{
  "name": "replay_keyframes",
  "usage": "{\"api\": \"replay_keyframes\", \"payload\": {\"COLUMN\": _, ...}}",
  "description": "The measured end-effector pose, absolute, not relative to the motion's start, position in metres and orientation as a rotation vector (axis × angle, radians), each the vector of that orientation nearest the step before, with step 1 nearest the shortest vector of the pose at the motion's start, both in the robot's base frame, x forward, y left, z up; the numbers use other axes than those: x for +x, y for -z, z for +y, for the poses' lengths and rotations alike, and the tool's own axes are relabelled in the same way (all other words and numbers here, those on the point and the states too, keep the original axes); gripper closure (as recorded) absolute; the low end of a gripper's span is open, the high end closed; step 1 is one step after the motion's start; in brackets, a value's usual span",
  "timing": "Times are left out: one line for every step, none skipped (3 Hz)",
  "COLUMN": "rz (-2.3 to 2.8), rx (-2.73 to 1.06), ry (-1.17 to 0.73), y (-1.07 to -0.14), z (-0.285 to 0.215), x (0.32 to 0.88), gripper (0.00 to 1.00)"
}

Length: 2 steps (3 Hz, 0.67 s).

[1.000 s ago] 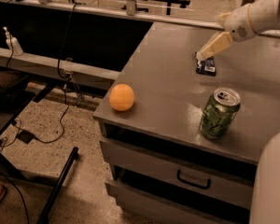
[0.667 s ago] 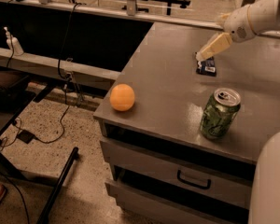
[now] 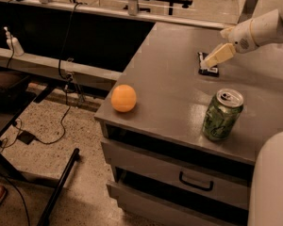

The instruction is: Move rxbar blueberry near orange

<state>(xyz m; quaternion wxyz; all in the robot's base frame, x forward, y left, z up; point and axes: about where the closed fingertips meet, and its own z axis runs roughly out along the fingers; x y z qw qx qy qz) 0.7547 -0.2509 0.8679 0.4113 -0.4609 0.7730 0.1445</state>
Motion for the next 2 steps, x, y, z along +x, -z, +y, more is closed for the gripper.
{"api": "replay_keyframes", "payload": {"rz": 1.974, "rx": -1.133, "ry": -0.370, "y": -0.8505, "z": -0.2623, "x": 0.7591, "gripper": 0.02}}
{"api": "replay_keyframes", "payload": {"rz": 1.989, "rx": -1.123, "ry": -0.368, "y": -0.8417, "z": -0.2684, "x": 0.7610, "gripper": 0.25}}
